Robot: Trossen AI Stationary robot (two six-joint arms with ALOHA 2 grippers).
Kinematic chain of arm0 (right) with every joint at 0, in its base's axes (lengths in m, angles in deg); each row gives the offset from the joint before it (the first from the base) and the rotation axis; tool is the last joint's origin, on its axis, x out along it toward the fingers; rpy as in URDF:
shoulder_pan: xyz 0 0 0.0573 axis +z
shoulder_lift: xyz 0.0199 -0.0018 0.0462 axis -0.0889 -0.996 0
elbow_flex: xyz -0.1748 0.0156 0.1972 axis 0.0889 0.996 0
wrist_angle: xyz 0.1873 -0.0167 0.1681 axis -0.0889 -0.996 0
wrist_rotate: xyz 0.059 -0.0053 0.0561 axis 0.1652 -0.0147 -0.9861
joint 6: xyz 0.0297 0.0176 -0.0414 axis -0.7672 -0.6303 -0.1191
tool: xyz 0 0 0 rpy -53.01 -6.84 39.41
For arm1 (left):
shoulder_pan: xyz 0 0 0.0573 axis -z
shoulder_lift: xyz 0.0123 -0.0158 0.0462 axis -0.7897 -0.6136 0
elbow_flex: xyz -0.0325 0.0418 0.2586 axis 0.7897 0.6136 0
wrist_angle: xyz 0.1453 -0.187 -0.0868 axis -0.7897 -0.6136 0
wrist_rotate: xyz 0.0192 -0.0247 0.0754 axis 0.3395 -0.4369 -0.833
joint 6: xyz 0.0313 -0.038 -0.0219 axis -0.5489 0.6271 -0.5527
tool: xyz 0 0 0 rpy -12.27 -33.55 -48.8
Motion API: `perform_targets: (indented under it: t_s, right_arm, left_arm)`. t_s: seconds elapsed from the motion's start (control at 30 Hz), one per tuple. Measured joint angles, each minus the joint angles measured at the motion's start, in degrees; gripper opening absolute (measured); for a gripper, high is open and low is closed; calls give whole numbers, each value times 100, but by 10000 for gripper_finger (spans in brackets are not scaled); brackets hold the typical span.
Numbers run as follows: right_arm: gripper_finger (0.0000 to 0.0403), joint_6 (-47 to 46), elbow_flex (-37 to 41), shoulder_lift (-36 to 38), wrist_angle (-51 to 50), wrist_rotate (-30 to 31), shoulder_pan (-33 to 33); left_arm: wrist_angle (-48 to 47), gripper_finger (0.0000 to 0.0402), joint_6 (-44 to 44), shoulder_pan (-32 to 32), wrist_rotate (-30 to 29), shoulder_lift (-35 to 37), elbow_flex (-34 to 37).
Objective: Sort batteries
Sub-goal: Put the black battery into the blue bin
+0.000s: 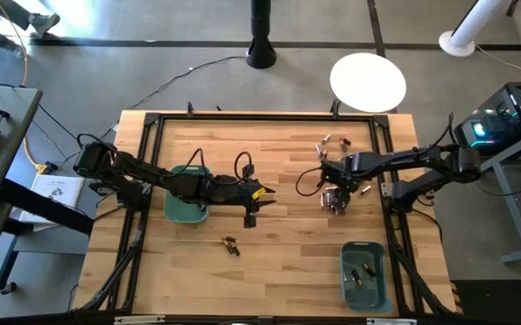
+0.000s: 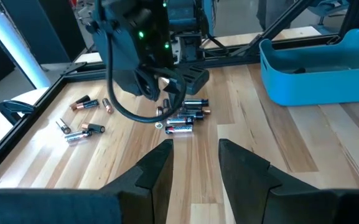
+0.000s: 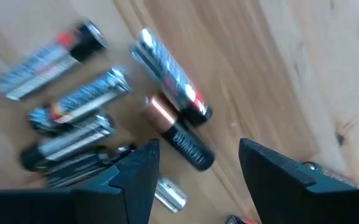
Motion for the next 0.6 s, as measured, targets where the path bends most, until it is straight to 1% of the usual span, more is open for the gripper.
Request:
perform_targets:
  t_s: [0.13,0.27,0.4,0.6]
  right_arm:
    - [214,-129,243,25,274,6,0]
    - [196,-142,252,20,310,55,4]
    - [162,-37,194,7,315,42,7]
    - [90,145,181,2,371,-40,7]
  left_arm:
    - [0,119,-1,0,-1,0,-1]
    - [11,119,-1,-1,0,0,-1]
    - [15,119,0,1,-2,0,-2]
    - [16,119,2,0,-2,0,-1]
